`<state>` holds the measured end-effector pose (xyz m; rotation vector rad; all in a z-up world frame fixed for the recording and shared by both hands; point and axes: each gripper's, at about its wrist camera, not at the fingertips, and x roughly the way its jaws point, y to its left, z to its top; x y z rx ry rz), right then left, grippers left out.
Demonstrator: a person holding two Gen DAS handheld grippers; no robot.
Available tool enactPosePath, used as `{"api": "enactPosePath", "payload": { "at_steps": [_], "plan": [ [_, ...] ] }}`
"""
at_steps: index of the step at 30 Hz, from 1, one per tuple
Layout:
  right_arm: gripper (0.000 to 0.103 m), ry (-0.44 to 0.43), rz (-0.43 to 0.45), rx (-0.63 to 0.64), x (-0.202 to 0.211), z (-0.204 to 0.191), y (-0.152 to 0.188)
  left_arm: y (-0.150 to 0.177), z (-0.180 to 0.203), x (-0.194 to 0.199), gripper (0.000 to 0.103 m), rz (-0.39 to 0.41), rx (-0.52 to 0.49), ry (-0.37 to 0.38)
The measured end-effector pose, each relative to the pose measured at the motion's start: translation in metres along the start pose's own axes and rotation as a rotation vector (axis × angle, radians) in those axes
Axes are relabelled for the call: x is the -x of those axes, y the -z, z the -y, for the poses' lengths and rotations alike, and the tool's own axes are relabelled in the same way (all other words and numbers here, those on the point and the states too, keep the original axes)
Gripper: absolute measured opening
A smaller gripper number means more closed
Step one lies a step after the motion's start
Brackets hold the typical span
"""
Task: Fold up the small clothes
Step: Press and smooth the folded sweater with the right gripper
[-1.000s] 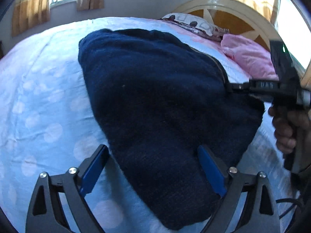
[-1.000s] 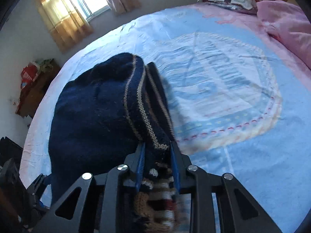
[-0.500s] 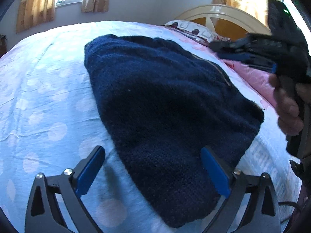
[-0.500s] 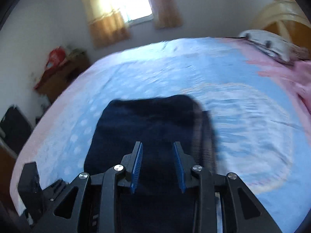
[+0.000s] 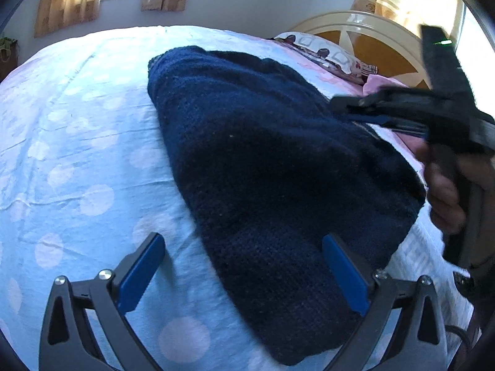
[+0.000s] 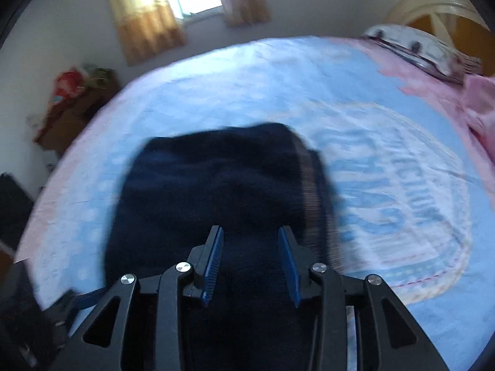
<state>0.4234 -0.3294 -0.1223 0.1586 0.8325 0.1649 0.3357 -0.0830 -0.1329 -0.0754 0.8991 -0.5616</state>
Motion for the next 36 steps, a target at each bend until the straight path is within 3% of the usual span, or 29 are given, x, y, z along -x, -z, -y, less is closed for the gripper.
{"api": "enactPosePath", "payload": {
  "at_steps": [4,8,16,20,25,30,34,36],
  "plan": [
    [0.038,-0.117,-0.028,0.131,0.001,-0.042,0.021,0.001,0.0,0.0,0.103,-0.001,-0.002,-0.004],
    [0.038,-0.011,-0.095,0.226,-0.022,-0.054,0.046,0.001,0.001,-0.002,0.103,-0.004,-0.004,-0.007],
    [0.038,-0.033,-0.11,0.231,-0.02,-0.042,0.045,-0.001,0.0,-0.006,0.103,-0.007,-0.004,-0.003],
    [0.038,-0.064,-0.044,0.183,0.003,-0.022,0.025,-0.003,-0.005,0.005,0.103,0.037,0.015,-0.002],
    [0.038,0.018,-0.014,0.059,0.001,0.028,-0.019,-0.013,-0.022,0.019,0.103,0.115,0.065,0.0],
    [0.038,-0.078,-0.089,-0.111,-0.036,0.08,-0.046,-0.009,-0.041,0.011,0.103,0.105,0.142,0.083],
    [0.038,-0.139,-0.139,-0.156,-0.064,0.088,-0.055,-0.007,-0.04,0.009,0.103,0.102,0.14,0.109],
    [0.031,-0.192,-0.17,-0.19,-0.075,0.09,-0.055,-0.007,-0.041,0.007,0.103,0.093,0.15,0.118]
  ]
}}
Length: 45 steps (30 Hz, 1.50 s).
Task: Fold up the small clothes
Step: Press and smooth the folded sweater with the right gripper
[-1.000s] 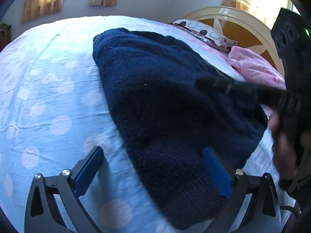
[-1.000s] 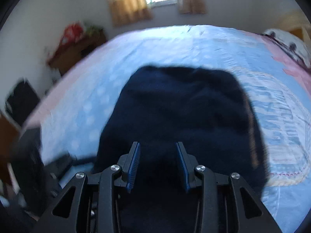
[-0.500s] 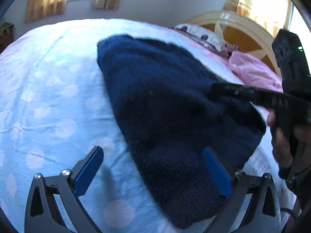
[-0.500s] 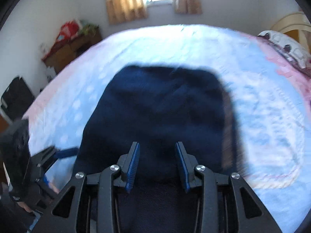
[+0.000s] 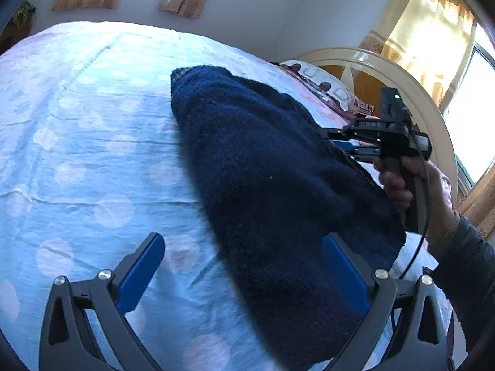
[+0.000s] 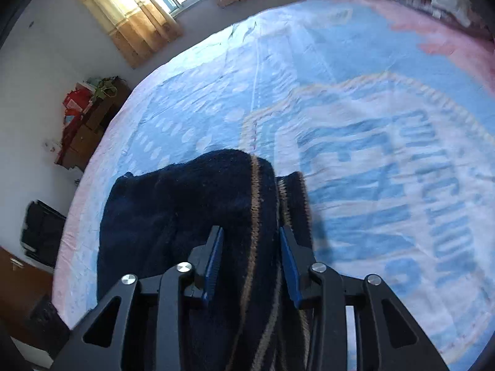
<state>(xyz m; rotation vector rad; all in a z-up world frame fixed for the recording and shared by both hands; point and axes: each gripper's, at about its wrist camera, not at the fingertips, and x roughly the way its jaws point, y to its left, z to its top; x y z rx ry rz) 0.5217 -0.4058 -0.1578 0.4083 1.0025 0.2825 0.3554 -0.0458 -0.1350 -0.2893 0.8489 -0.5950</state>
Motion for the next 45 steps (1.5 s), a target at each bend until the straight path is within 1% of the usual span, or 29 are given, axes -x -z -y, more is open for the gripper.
{"api": "enactPosePath", "payload": {
  "at_steps": [1,2,5,7,9,10,12,13,14,16,18,19,22,23,24,25,26,27,28,30,33,34,35,36,38,39,41,43,45],
  "plan": [
    [0.016,-0.017,-0.003,-0.013,-0.002,0.001,0.0,0.0,-0.001,0.0,0.103,-0.002,0.01,0.006],
    [0.01,-0.01,0.019,-0.014,0.001,0.001,0.001,0.0,-0.003,0.0,0.103,-0.001,0.022,0.013],
    [0.007,0.068,0.071,-0.027,0.014,0.0,0.008,0.0,-0.006,0.0,0.103,0.001,0.048,0.026],
    [0.007,0.07,0.06,-0.068,0.013,0.011,0.015,0.001,-0.005,-0.001,0.103,-0.003,0.04,0.023],
    [0.007,0.091,0.035,-0.049,0.002,0.017,0.02,0.001,-0.002,-0.002,0.103,-0.01,0.023,0.019],
    [0.008,0.08,0.048,-0.041,0.002,0.018,0.023,0.001,-0.001,-0.002,0.103,-0.014,0.015,0.016],
    [0.021,0.058,0.081,-0.083,0.014,0.023,0.024,0.001,0.001,-0.003,0.103,-0.018,0.005,0.011],
    [0.043,0.077,0.097,-0.1,0.023,0.024,0.026,0.001,0.001,-0.003,0.103,-0.02,0.003,0.009],
    [0.046,0.092,0.118,-0.098,0.031,0.022,0.029,0.001,0.001,-0.003,0.103,-0.02,0.003,0.009],
    [0.046,0.093,0.179,-0.024,0.058,0.006,0.045,0.0,0.0,-0.003,0.103,-0.018,0.006,0.01],
    [0.046,-0.003,0.193,0.067,0.084,-0.015,0.067,0.0,0.0,-0.003,0.103,-0.015,0.008,0.011],
    [0.046,-0.081,0.175,0.104,0.093,-0.026,0.081,0.0,0.002,-0.003,0.103,-0.014,0.007,0.01],
    [0.046,-0.218,0.091,0.151,0.095,-0.039,0.11,0.0,0.004,-0.003,0.103,-0.009,-0.002,0.004],
    [0.046,-0.243,0.052,0.136,0.088,-0.037,0.115,0.0,0.004,-0.002,0.103,-0.007,-0.007,0.0],
    [0.046,-0.212,0.018,0.107,0.078,-0.028,0.119,0.0,0.005,-0.002,0.103,-0.007,-0.012,-0.009],
    [0.044,-0.146,0.0,0.071,0.069,-0.017,0.122,0.0,0.006,-0.003,0.103,-0.008,-0.014,-0.014],
    [0.034,-0.131,-0.019,0.017,0.06,-0.001,0.125,0.0,0.006,-0.003,0.103,-0.01,-0.016,-0.02],
    [0.028,-0.177,-0.012,-0.027,0.058,0.012,0.128,0.0,0.006,-0.004,0.103,-0.012,-0.017,-0.029],
    [0.014,-0.192,-0.001,-0.05,0.059,0.021,0.128,0.0,0.007,-0.004,0.103,-0.013,-0.018,-0.035],
    [0.011,-0.202,0.008,-0.08,0.063,0.028,0.129,0.0,0.007,-0.004,0.103,-0.008,-0.023,-0.049],
    [0.015,-0.17,0.025,-0.014,0.072,0.016,0.13,0.001,0.012,-0.007,0.103,-0.026,-0.047,-0.062],
    [0.02,-0.161,0.032,0.006,0.077,0.011,0.129,0.002,0.014,-0.008,0.103,-0.034,-0.059,-0.065],
    [0.034,-0.161,0.041,0.024,0.081,0.008,0.125,0.002,0.017,-0.01,0.103,-0.045,-0.074,-0.067],
    [0.04,-0.176,0.047,0.03,0.08,0.01,0.117,0.003,0.019,-0.011,0.103,-0.051,-0.085,-0.067],
    [0.06,-0.174,0.081,0.032,0.088,0.009,0.105,0.003,0.024,-0.014,0.103,-0.065,-0.105,-0.076],
    [0.063,-0.146,0.111,0.03,0.092,0.01,0.097,0.004,0.025,-0.015,0.103,-0.071,-0.11,-0.081],
    [0.064,-0.139,0.137,0.02,0.094,0.015,0.081,0.004,0.026,-0.016,0.103,-0.076,-0.112,-0.089],
    [0.064,-0.126,0.132,0.014,0.087,0.021,0.069,0.004,0.026,-0.018,0.103,-0.08,-0.115,-0.101],
    [0.065,-0.079,0.092,0.026,0.07,0.029,0.053,0.004,0.028,-0.019,0.103,-0.085,-0.126,-0.119]
  ]
}}
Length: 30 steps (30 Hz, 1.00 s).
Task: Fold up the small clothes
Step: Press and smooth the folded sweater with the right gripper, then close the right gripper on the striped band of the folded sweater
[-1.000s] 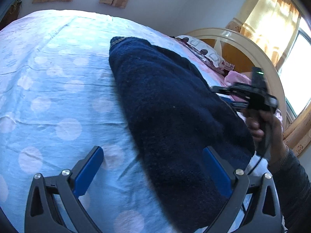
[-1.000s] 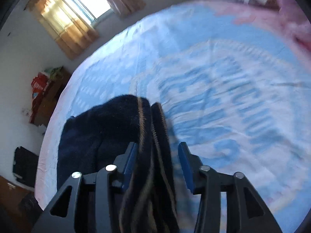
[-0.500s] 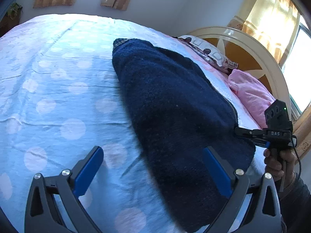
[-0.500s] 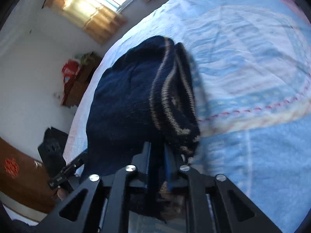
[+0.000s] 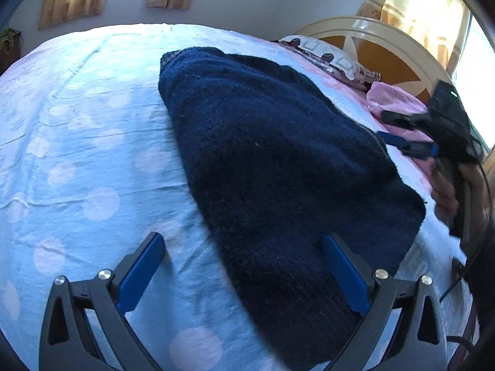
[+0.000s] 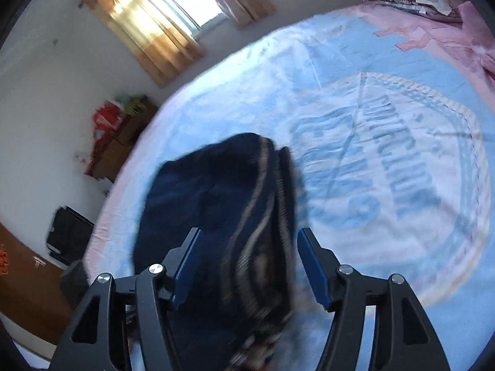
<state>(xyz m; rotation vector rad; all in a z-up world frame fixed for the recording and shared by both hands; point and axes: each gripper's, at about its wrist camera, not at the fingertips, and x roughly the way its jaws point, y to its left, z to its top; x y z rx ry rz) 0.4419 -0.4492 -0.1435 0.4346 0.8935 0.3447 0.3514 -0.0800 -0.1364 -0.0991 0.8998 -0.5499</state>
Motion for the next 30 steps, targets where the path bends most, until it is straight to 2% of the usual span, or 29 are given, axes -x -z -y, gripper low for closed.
{"api": "enactPosePath", "payload": {
  "at_steps": [2,5,8,19,24,27,28,30],
  "plan": [
    [0.066,0.033,-0.04,0.007,-0.019,0.008,-0.01,0.0,0.003,-0.001,0.103,-0.003,-0.008,-0.012],
    [0.069,0.019,-0.066,-0.011,-0.037,0.022,-0.02,0.0,0.003,-0.002,0.103,-0.007,-0.009,-0.015],
    [0.071,-0.035,-0.081,-0.055,-0.048,0.034,-0.026,-0.001,0.003,-0.004,0.103,-0.01,-0.013,-0.022],
    [0.071,-0.137,-0.071,-0.057,-0.078,0.027,-0.034,-0.006,0.01,-0.014,0.103,-0.018,-0.024,-0.043],
    [0.071,-0.211,-0.086,-0.062,-0.086,0.028,-0.04,-0.007,0.013,-0.016,0.103,-0.021,-0.021,-0.041],
    [0.065,-0.241,-0.095,-0.093,-0.09,0.035,-0.045,-0.007,0.012,-0.017,0.103,-0.022,-0.02,-0.038],
    [0.059,-0.226,-0.099,-0.098,-0.093,0.037,-0.047,-0.008,0.011,-0.017,0.103,-0.023,-0.02,-0.037],
    [0.059,-0.226,-0.102,-0.129,-0.096,0.04,-0.051,-0.009,0.01,-0.018,0.103,-0.024,-0.019,-0.036]
  ]
}}
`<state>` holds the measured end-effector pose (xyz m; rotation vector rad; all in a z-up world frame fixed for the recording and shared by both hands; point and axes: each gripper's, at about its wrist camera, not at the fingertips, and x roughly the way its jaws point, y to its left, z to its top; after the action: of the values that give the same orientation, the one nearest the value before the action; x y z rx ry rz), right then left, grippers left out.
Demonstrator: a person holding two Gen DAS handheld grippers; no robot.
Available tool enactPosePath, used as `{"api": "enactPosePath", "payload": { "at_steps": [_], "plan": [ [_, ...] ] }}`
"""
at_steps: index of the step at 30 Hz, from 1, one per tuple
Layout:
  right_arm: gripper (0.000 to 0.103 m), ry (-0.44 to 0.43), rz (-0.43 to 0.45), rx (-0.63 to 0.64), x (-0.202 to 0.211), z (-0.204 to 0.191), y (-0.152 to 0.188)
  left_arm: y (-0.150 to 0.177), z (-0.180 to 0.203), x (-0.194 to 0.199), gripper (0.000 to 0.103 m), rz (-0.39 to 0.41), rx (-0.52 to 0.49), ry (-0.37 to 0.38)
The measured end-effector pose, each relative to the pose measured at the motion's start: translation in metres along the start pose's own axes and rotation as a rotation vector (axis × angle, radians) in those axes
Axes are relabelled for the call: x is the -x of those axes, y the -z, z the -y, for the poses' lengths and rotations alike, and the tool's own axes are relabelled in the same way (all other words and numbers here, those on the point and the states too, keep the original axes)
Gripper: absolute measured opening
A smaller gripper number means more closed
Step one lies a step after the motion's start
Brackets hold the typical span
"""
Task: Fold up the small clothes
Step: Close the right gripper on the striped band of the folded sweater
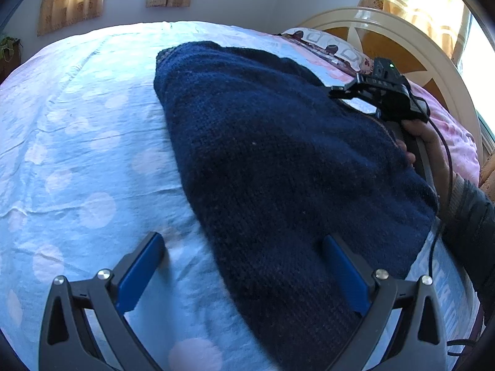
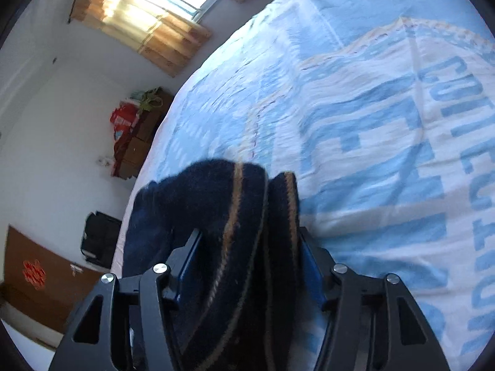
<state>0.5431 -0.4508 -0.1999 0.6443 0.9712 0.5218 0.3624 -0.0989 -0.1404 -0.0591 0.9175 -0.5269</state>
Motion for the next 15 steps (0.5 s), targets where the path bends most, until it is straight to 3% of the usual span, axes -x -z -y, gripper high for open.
{"api": "enactPosePath", "payload": {
  "at_steps": [4,7,12,15],
  "plan": [
    [0.059,0.001,0.017,0.033,0.0,-0.005,0.004,0.002,-0.008,0.006,0.103,0.023,0.029,0.032],
    [0.059,-0.053,0.002,0.036,0.001,-0.004,0.007,0.001,-0.014,0.007,0.103,0.033,0.066,0.06],
    [0.06,-0.04,-0.005,0.058,-0.009,-0.013,0.007,-0.001,-0.012,0.003,0.103,0.033,0.078,0.06],
    [0.043,-0.11,-0.037,0.022,-0.016,-0.011,0.008,-0.001,-0.01,0.003,0.103,0.035,0.07,0.067]
  ]
}}
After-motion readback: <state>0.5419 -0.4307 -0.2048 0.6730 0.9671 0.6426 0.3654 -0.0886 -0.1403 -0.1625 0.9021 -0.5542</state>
